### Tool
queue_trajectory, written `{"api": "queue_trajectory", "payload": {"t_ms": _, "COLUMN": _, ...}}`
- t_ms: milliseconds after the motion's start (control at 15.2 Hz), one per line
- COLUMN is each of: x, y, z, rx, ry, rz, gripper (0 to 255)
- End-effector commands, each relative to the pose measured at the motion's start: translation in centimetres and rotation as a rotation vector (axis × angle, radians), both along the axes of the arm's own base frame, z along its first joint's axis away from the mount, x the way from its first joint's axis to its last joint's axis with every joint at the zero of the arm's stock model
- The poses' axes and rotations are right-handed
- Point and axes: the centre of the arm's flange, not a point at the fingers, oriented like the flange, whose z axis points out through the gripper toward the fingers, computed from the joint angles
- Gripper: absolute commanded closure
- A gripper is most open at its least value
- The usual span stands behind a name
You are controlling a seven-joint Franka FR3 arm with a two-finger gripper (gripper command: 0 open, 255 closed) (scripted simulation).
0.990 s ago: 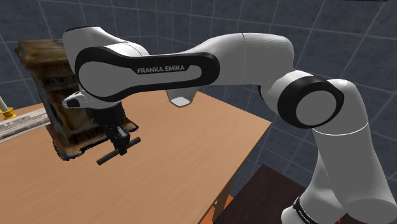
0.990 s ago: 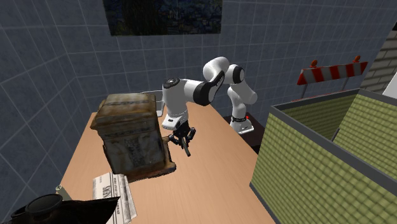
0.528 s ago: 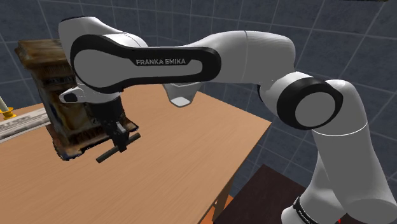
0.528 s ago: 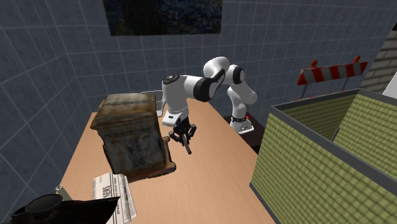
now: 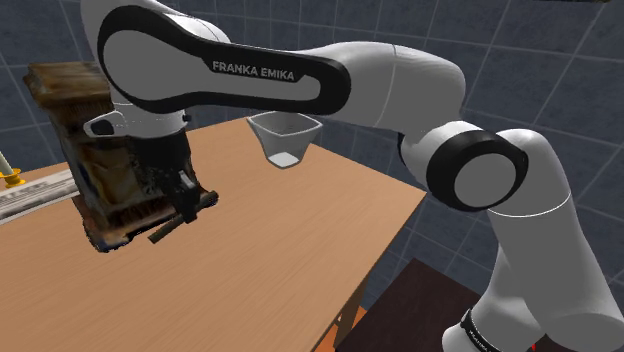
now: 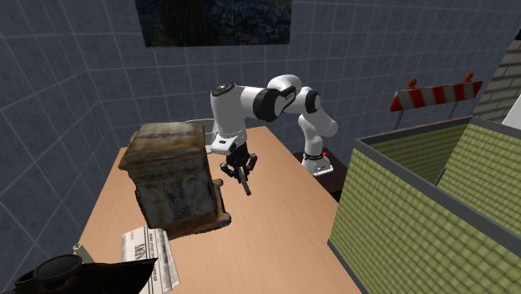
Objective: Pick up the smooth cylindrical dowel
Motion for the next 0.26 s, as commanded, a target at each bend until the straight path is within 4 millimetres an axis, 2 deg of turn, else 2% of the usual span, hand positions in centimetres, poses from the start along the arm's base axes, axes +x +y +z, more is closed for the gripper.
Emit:
{"api": "queue_trajectory", "payload": {"t_ms": 0, "x": -0.08, "y": 0.13, "z": 1.13, "rx": 0.0, "ry": 0.0, "rz": 0.0, "gripper": 255}}
{"api": "queue_trajectory", "payload": {"t_ms": 198, "x": -0.08, "y": 0.13, "z": 1.74, "rx": 0.0, "ry": 0.0, "rz": 0.0, "gripper": 255}}
